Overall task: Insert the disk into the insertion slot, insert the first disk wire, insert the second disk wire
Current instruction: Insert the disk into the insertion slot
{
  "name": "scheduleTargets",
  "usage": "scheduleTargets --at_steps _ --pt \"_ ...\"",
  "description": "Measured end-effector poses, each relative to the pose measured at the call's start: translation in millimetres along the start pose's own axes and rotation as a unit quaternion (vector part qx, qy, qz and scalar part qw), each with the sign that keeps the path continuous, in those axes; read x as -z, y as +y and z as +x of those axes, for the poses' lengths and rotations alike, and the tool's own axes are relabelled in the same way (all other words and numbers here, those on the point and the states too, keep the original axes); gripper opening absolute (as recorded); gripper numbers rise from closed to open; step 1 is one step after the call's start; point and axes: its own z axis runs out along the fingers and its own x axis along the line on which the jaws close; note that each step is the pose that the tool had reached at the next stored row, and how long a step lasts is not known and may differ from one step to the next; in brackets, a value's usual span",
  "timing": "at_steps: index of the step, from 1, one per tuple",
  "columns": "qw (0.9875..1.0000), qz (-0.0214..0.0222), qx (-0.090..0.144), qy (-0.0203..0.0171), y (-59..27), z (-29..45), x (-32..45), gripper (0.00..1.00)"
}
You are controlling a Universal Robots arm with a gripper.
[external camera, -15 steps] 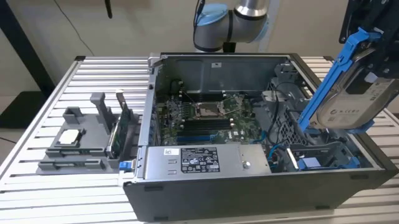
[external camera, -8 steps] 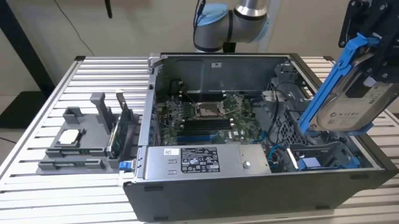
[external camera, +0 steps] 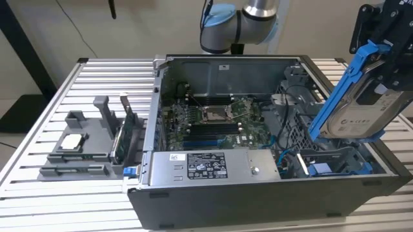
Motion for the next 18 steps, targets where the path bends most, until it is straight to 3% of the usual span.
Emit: scheduleTargets --at_steps 6,18 --pt "1.0000 0.0000 0.000 -0.0001 -0.7 0.0 -3.0 0.33" --pt "1.0000 0.0000 0.000 -0.0001 -3.8 -0.1 -17.9 0.33"
